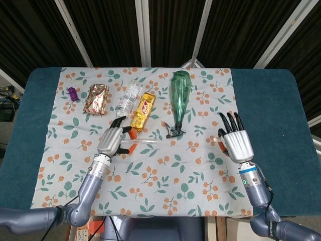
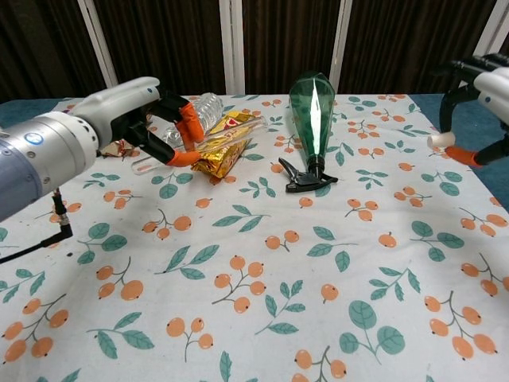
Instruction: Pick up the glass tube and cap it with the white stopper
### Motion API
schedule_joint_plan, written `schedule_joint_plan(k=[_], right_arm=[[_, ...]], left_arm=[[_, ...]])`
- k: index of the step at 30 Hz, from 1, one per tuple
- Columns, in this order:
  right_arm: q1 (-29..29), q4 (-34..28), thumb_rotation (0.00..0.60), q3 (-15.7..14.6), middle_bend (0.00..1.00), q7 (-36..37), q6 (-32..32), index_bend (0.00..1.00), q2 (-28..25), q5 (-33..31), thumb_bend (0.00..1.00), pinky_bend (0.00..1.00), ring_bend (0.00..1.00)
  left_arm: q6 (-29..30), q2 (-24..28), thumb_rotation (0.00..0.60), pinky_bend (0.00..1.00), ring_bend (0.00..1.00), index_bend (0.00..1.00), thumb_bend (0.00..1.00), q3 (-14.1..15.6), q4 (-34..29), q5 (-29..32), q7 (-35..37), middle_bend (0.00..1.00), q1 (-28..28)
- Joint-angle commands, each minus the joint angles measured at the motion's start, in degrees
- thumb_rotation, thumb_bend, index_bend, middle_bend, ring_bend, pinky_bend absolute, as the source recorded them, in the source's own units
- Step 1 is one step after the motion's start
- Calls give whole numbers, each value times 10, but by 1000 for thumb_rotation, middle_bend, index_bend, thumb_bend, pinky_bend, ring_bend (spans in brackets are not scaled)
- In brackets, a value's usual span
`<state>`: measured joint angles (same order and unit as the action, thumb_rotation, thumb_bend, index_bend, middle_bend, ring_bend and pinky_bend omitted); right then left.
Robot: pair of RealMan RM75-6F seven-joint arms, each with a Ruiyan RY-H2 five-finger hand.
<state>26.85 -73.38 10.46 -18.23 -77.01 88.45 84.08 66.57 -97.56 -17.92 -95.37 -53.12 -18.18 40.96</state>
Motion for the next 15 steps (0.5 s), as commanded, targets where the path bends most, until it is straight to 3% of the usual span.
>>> schedule_joint_plan(k=[1, 7, 15], right_arm=[[8, 6, 600, 15, 109, 3, -12, 594, -4, 6, 415, 0, 0], [27, 11, 600, 35, 109, 1, -24, 594, -9, 17, 416, 0, 0], [52, 52, 600, 28, 108, -17, -49, 594, -3, 69, 415, 0, 0]], left_arm=[[17, -41, 600, 0, 70, 669, 509, -24, 16, 30, -12, 528, 15], [37, -100, 600, 0, 70, 669, 509, -39, 56, 28, 15, 529, 24], [54, -156, 600, 0, 70, 669, 509, -59, 97, 36, 19, 528, 37]])
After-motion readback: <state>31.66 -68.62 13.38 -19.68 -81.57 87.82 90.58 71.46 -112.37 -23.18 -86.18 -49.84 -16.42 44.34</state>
